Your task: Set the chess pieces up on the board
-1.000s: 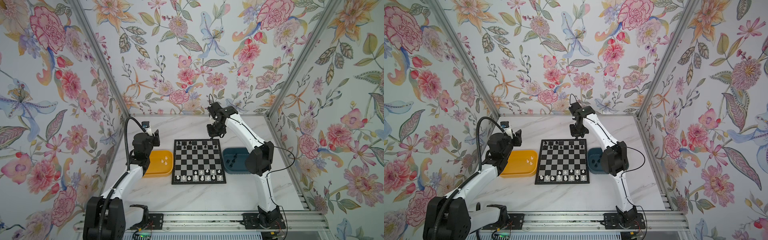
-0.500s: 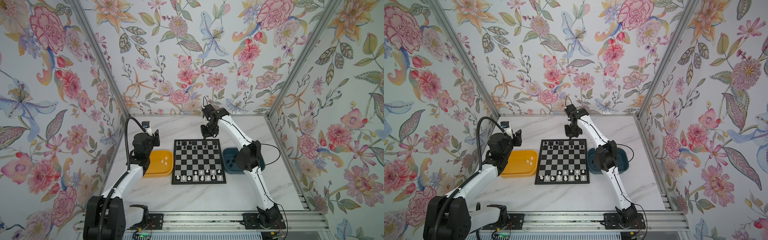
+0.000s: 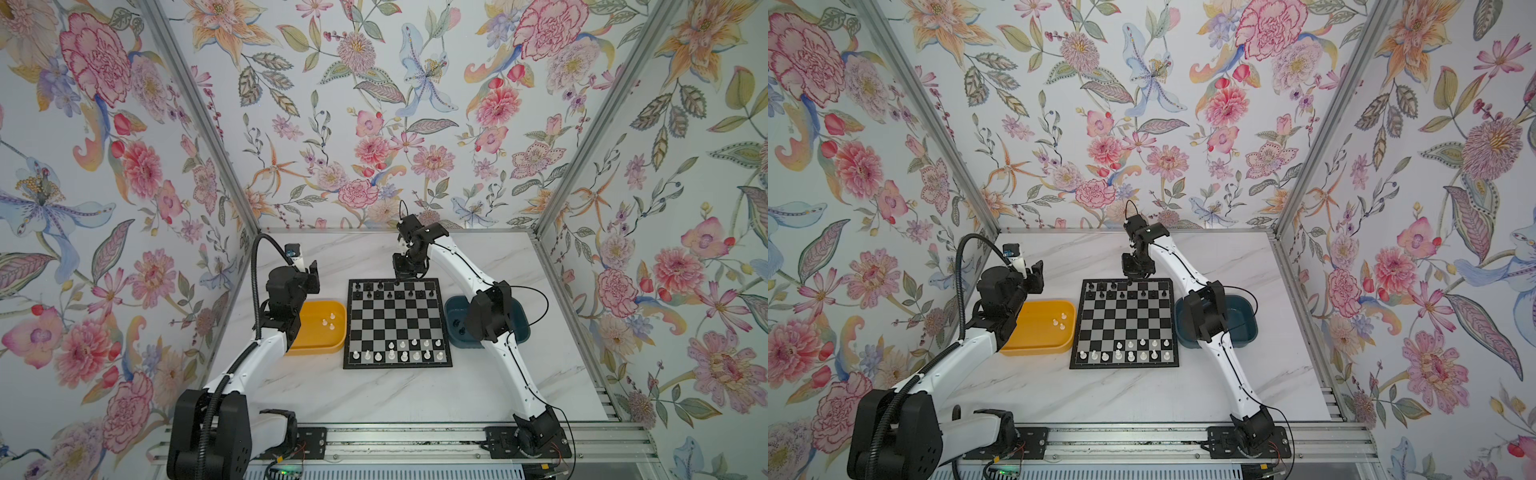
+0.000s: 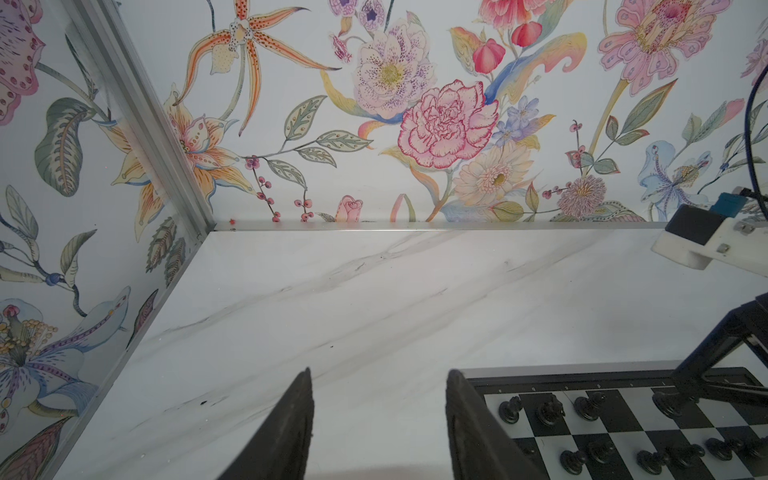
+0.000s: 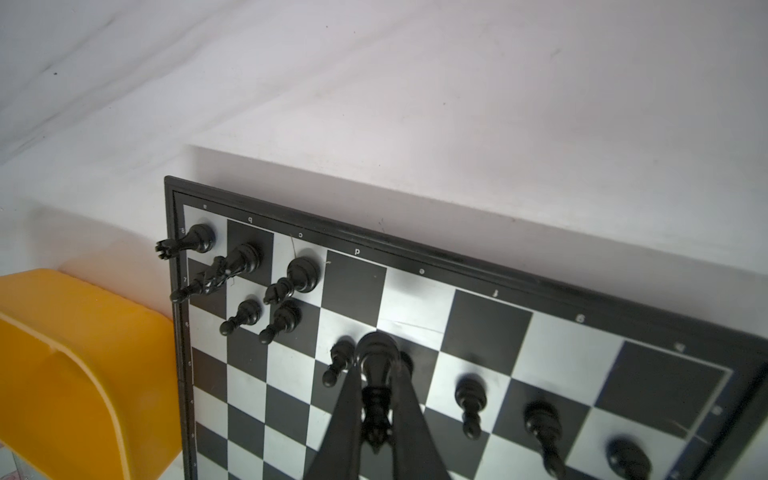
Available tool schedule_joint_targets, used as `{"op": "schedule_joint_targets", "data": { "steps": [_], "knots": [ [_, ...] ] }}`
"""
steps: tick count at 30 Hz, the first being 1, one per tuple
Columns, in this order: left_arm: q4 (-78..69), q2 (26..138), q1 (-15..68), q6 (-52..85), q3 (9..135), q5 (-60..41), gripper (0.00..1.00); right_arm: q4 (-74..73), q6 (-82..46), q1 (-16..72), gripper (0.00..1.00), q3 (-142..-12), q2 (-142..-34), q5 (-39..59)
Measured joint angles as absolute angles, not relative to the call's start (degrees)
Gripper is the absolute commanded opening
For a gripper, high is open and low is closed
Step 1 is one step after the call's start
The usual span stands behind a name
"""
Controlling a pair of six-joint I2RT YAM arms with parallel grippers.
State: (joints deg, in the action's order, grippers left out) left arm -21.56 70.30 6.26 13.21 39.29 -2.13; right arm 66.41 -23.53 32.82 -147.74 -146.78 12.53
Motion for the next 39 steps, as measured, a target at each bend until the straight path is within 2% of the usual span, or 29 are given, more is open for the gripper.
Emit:
{"op": "schedule_joint_targets", "data": {
  "steps": [11,39],
  "knots": [
    [-21.5,71.42,6.26,12.78,39.24,-1.08,0.53,63.05,-25.43,32.95,0.0,-147.76,-148.29,15.66],
    [-21.52,71.92,6.26,12.58,39.24,-1.08,0.53,62.04,-26.13,32.93,0.05,-147.76,-149.75,15.68]
  ]
}}
